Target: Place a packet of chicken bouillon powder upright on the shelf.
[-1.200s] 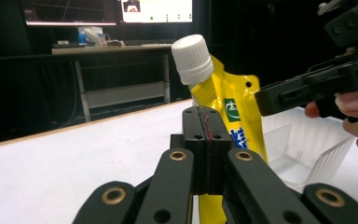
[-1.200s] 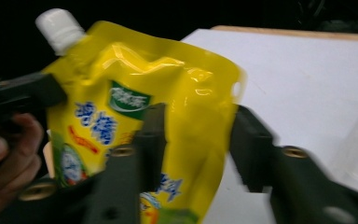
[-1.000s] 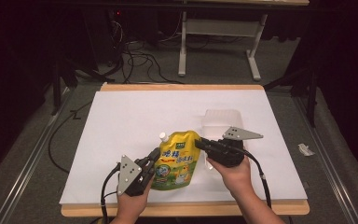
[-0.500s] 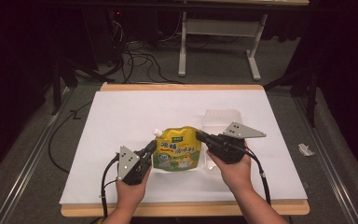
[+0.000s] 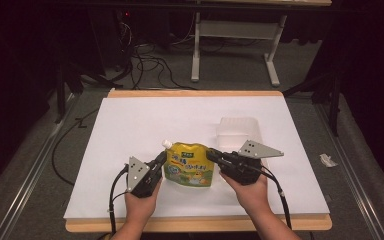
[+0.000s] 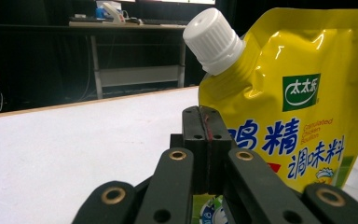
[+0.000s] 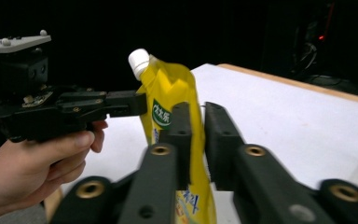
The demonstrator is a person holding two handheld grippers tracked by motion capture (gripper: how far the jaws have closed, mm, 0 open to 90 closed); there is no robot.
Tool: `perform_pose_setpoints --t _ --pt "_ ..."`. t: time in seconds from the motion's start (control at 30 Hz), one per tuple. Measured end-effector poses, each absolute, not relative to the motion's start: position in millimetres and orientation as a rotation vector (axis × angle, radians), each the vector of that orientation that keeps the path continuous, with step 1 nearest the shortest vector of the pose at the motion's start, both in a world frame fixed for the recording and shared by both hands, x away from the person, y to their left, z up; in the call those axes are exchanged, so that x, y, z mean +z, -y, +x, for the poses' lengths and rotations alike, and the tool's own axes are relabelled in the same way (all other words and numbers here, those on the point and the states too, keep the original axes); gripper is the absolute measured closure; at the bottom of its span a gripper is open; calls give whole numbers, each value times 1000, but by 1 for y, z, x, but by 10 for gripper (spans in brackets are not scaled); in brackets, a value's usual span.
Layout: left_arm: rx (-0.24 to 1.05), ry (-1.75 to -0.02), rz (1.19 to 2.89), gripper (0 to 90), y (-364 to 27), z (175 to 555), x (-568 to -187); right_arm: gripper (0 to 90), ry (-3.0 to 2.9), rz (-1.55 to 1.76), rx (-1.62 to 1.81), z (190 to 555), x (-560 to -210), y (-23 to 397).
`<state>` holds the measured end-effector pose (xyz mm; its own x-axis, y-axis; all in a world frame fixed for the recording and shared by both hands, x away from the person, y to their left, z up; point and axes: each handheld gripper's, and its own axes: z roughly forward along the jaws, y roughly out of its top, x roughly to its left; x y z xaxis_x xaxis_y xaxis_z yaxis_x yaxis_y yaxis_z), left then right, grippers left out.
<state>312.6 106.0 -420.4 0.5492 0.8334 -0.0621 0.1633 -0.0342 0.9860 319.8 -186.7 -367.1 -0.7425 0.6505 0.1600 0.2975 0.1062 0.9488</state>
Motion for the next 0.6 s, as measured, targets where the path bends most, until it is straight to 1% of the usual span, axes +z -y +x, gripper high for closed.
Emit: perform_pose_setpoints --t 0.03,0.07,0.1,0.13,0.17,0.33,0.37,0.4,0.43,0.6 --pt "670 -881 1537 900 -107 311 -421 794 -2103 931 1676 320 -368 186" --pt "668 -881 1538 900 -108 310 -421 750 -2123 927 1674 320 -370 185" --pt "668 -881 1538 900 -108 310 -421 750 -2123 927 1674 320 -370 185" --pt "670 -880 1540 898 -108 308 -421 711 -2140 931 1672 321 -372 183" --pt "670 -882 1537 898 -108 308 -421 711 -2140 931 1672 321 -372 183" --pt "669 -883 1535 881 -109 307 -421 606 -2202 948 1637 327 -377 176" --pt "671 -880 1540 881 -110 306 -421 606 -2202 948 1637 327 -377 176" --pt "671 -879 1539 876 -110 306 -421 525 -2243 951 1631 331 -380 173" --pt "669 -880 1536 873 -111 305 -421 503 -2266 954 1626 334 -381 171" --pt "664 -879 1535 857 -112 303 -421 464 -2302 970 1611 340 -383 168"
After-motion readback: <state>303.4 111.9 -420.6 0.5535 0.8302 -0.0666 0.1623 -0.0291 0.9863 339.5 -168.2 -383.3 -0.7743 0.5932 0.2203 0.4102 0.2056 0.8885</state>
